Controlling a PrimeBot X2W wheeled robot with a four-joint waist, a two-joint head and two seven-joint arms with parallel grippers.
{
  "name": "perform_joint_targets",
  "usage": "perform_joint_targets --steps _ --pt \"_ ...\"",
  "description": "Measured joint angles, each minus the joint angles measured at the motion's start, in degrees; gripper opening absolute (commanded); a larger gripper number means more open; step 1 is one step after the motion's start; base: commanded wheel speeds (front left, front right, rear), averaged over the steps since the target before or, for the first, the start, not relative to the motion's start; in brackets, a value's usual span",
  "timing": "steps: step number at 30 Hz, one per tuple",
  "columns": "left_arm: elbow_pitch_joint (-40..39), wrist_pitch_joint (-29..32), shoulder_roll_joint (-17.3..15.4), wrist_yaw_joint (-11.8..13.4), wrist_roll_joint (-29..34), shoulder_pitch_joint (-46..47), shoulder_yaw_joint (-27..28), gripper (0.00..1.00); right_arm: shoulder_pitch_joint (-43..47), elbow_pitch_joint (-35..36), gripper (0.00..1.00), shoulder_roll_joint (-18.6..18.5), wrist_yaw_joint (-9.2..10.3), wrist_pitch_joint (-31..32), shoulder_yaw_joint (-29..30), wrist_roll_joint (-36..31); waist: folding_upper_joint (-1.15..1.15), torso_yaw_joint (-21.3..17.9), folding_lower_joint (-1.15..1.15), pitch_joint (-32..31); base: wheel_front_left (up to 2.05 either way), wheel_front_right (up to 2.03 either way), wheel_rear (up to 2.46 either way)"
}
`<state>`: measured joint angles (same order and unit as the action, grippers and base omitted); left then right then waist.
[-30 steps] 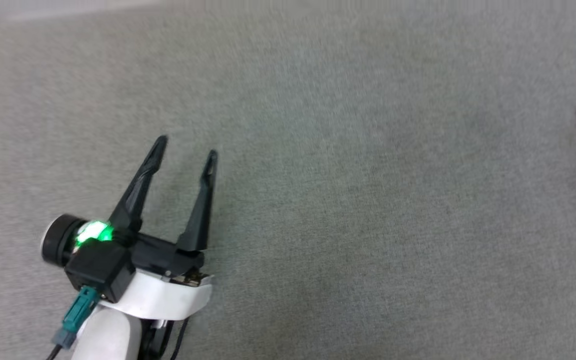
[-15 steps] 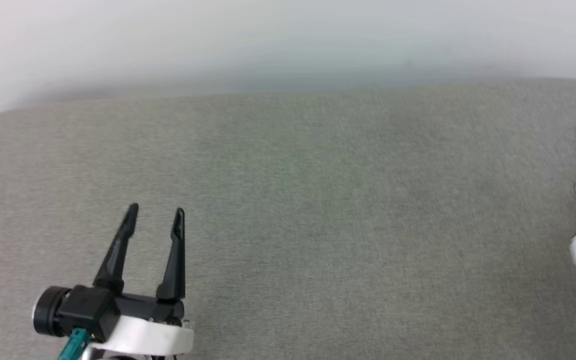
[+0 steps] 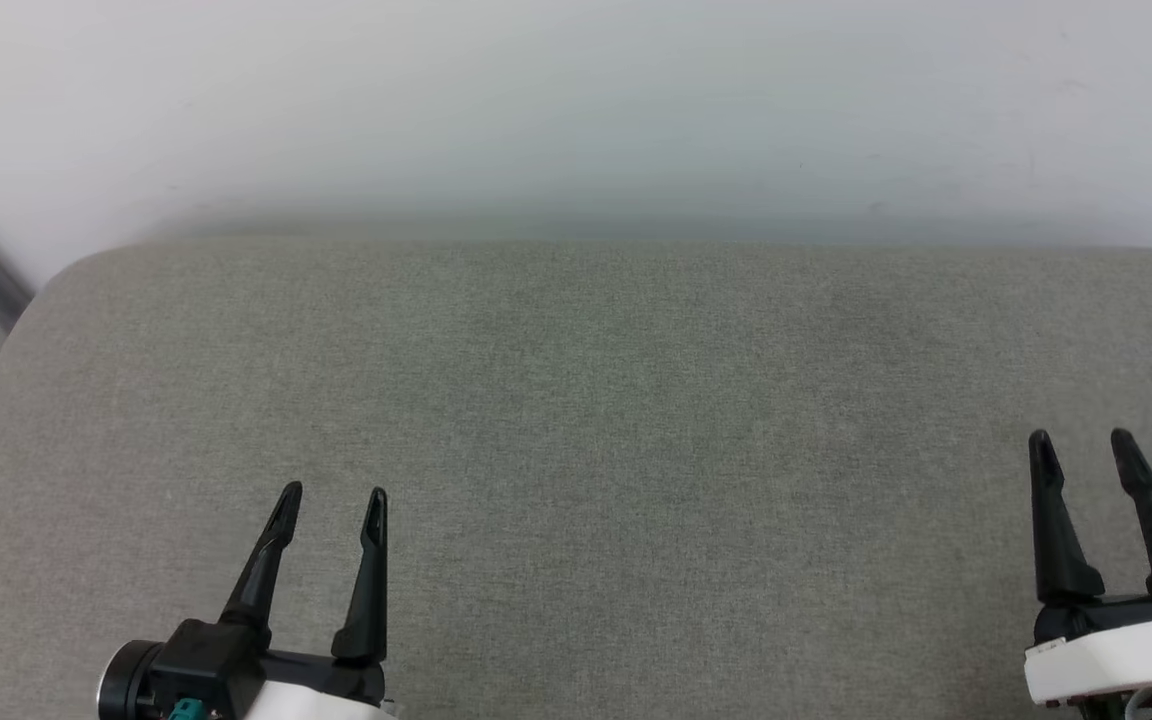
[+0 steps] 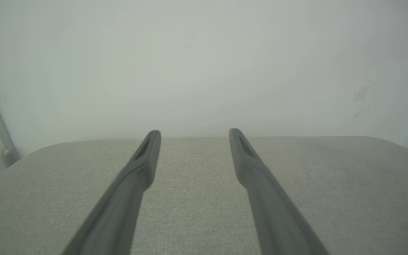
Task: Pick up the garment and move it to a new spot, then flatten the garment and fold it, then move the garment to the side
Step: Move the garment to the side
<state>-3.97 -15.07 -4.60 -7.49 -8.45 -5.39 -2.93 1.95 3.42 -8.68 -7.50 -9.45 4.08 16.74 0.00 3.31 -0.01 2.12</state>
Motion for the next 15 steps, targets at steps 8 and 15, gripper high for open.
perform_joint_targets --steps 8,15 --pt "1.4 0.0 0.2 0.0 0.2 -0.3 0.5 1.0 1.5 -2.5 1.0 1.1 0.0 -2.1 -0.8 -0.2 0.0 -0.1 0.0 -0.4 0.0 0.0 0.0" --pt "1.5 0.0 0.6 0.0 0.2 -0.3 0.5 1.0 1.3 -3.0 1.0 1.5 0.0 -2.6 -1.3 -0.7 0.0 -0.6 0.0 0.0 0.0 0.0 0.0"
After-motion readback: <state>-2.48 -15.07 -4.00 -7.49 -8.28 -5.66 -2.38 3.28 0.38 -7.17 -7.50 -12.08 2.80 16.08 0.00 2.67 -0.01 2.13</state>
